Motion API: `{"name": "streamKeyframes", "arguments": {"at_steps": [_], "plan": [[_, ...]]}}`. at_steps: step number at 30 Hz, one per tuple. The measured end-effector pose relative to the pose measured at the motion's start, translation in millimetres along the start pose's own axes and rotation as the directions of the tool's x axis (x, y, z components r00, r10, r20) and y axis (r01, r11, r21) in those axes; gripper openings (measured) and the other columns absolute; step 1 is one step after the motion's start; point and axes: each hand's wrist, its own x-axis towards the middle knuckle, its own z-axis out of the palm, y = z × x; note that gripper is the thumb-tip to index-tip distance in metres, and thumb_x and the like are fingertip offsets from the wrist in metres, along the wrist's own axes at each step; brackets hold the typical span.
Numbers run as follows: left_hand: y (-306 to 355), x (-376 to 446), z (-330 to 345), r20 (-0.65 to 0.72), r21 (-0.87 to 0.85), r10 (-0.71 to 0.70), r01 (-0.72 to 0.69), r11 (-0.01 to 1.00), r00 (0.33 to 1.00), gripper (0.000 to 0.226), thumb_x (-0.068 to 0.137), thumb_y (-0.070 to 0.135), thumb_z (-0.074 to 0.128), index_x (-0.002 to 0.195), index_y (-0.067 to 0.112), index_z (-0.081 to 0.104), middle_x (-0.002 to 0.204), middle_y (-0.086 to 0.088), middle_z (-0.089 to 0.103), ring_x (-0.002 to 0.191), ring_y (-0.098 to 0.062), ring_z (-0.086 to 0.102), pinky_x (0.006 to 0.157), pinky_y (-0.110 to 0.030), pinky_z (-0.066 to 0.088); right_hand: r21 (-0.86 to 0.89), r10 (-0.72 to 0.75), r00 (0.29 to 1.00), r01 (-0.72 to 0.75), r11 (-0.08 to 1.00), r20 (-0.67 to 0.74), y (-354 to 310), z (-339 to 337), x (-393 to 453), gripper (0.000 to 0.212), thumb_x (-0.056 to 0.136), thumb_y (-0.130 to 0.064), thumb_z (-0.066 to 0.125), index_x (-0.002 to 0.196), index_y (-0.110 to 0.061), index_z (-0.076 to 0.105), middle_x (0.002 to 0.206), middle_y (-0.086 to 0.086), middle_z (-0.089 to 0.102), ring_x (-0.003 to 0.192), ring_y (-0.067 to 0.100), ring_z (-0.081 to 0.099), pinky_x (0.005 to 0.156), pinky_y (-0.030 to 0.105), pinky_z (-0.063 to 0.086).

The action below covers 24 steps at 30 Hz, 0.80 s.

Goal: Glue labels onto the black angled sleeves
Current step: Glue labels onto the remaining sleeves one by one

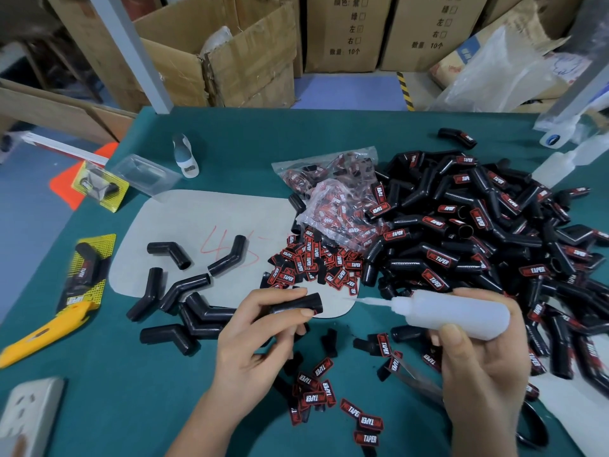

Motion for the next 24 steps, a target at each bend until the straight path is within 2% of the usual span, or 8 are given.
{"name": "streamKeyframes", "arguments": {"at_steps": [2,6,10,13,16,20,24], "plan": [[0.8,0.0,2.2,-0.009,-0.051,-0.035,0.035,0.998,0.999,0.031,0.103,0.008,0.061,0.124,0.029,0.071,0.129,-0.004,0.065,0.078,-0.018,0.072,0.057,-0.023,0.056,0.043,0.045,0.999,-0.044,0.998,-0.015,2.6,0.8,2.0,0.033,0.083,-0.024,0.078,0.112,-0.033,0.068,0.101,-0.002,0.068,0.078,0.011,0.064,0.070,0.019,0.056],[3.8,-1.6,6.0,-0.026,-0.170,-0.117,0.111,0.979,0.993,0.051,0.094,0.001,0.062,0.128,0.039,0.055,0.127,-0.005,0.068,0.076,-0.021,0.072,0.051,-0.025,0.054,0.092,0.112,0.993,-0.115,0.989,0.029,6.4,8.1,4.0,0.026,0.089,-0.015,0.065,0.111,-0.030,0.068,0.100,0.003,0.069,0.074,0.014,0.063,0.072,0.021,0.056],[4.9,-1.6,6.7,-0.039,-0.183,-0.153,0.144,0.973,0.987,0.055,0.092,0.001,0.064,0.126,0.041,0.049,0.124,-0.005,0.072,0.078,-0.022,0.073,0.062,-0.023,0.057,0.080,0.146,0.986,-0.152,0.985,0.079,8.4,11.0,4.9,0.026,0.086,-0.021,0.071,0.111,-0.029,0.068,0.105,0.009,0.068,0.075,0.017,0.062,0.073,0.023,0.056],[4.5,-3.4,5.7,-0.022,-0.107,-0.147,0.144,0.984,0.989,0.053,0.092,0.006,0.069,0.123,0.042,0.045,0.122,-0.001,0.075,0.100,-0.026,0.075,0.080,-0.033,0.061,0.057,0.164,0.979,-0.172,0.983,0.118,10.4,10.7,4.5,0.031,0.084,-0.030,0.080,0.112,-0.030,0.068,0.104,0.008,0.068,0.074,0.017,0.062,0.072,0.024,0.056],[3.3,-4.8,1.9,0.015,-0.016,-0.160,0.160,0.987,0.987,0.047,0.094,0.013,0.070,0.118,0.047,0.048,0.124,0.005,0.075,0.114,-0.028,0.073,0.089,-0.042,0.059,0.042,0.182,0.972,-0.190,0.981,0.147,11.9,9.6,4.2,0.035,0.083,-0.035,0.075,0.116,-0.031,0.067,0.102,0.007,0.069,0.074,0.016,0.061,0.073,0.023,0.056],[6.1,0.8,-0.2,0.055,0.031,-0.102,0.101,0.994,0.993,0.036,0.101,0.024,0.068,0.121,0.051,0.055,0.128,0.012,0.072,0.114,-0.020,0.072,0.089,-0.029,0.058,0.050,0.170,0.975,-0.179,0.983,0.145,13.2,7.5,4.3,0.029,0.089,-0.024,0.074,0.117,-0.031,0.067,0.104,0.008,0.070,0.075,0.015,0.062,0.073,0.023,0.056],[5.3,2.1,-0.1,0.077,0.008,-0.063,0.063,0.998,0.995,0.027,0.105,0.025,0.065,0.120,0.046,0.059,0.130,0.009,0.071,0.107,-0.018,0.073,0.091,-0.027,0.055,0.054,0.165,0.977,-0.173,0.983,0.133,13.7,4.8,3.9,0.031,0.088,-0.019,0.067,0.117,-0.031,0.067,0.107,0.009,0.071,0.077,0.014,0.064,0.073,0.022,0.056]]}}
